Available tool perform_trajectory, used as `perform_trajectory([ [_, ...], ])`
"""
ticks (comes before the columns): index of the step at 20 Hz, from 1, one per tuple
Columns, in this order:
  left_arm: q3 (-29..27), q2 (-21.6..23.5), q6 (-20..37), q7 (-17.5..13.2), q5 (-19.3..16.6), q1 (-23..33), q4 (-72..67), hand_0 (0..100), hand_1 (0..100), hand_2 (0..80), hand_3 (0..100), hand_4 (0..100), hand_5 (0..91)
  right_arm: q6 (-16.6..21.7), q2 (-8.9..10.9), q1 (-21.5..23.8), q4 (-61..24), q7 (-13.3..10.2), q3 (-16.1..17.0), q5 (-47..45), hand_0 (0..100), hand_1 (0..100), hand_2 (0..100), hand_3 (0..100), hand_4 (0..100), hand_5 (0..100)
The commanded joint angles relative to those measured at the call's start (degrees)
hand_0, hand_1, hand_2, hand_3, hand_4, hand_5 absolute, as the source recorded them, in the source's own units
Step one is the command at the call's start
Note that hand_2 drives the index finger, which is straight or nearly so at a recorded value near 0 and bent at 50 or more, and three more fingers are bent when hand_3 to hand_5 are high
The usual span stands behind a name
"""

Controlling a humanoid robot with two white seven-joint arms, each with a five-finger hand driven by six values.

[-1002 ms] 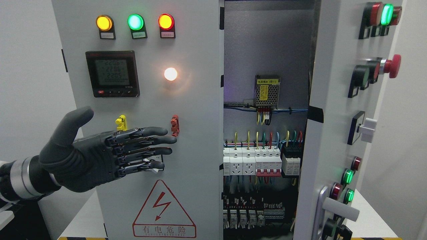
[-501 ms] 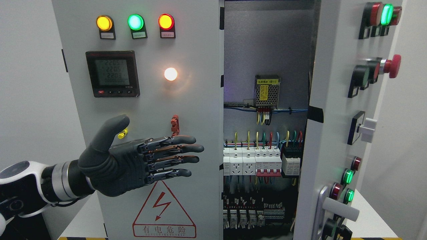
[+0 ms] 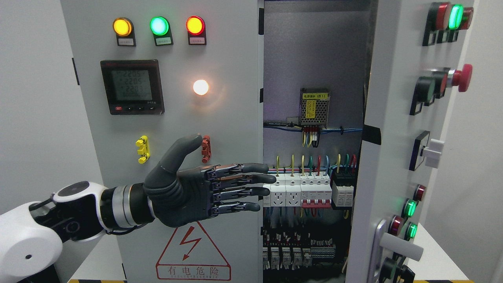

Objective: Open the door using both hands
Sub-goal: 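Insert the left hand behind the edge of the open door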

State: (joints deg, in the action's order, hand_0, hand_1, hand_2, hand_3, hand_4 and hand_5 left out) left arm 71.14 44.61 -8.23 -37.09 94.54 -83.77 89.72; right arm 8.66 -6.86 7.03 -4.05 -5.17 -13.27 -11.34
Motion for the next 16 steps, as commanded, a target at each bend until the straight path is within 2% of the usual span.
perform_trajectory([
  [1, -4.3, -11.8, -0.6, 1.1, 1.3, -2.0, -5.1, 0, 0, 0.0, 0, 3, 0.0, -0.1, 0.0, 0.0, 0.0, 0.0, 0.0, 0.0, 0, 0, 0, 0, 0, 0],
  [5, -6.7, -15.6, -1.0, 1.6, 1.9, -2.4, -6.1, 0, 0, 0.0, 0, 3, 0.0, 0.0, 0.0, 0.0, 0.0, 0.0, 0.0, 0.0, 0, 0, 0, 0, 0, 0],
  [9, -6.6, -20.1, -2.0, 1.6, 1.9, -2.4, -8.1, 0, 0, 0.0, 0, 3, 0.0, -0.1, 0.0, 0.0, 0.0, 0.0, 0.0, 0.0, 0, 0, 0, 0, 0, 0],
  [16, -6.5, -25.3, -2.3, 1.8, 0.9, -2.8, -9.8, 0, 0, 0.0, 0, 3, 0.0, 0.0, 0.0, 0.0, 0.0, 0.0, 0.0, 0.0, 0, 0, 0, 0, 0, 0],
])
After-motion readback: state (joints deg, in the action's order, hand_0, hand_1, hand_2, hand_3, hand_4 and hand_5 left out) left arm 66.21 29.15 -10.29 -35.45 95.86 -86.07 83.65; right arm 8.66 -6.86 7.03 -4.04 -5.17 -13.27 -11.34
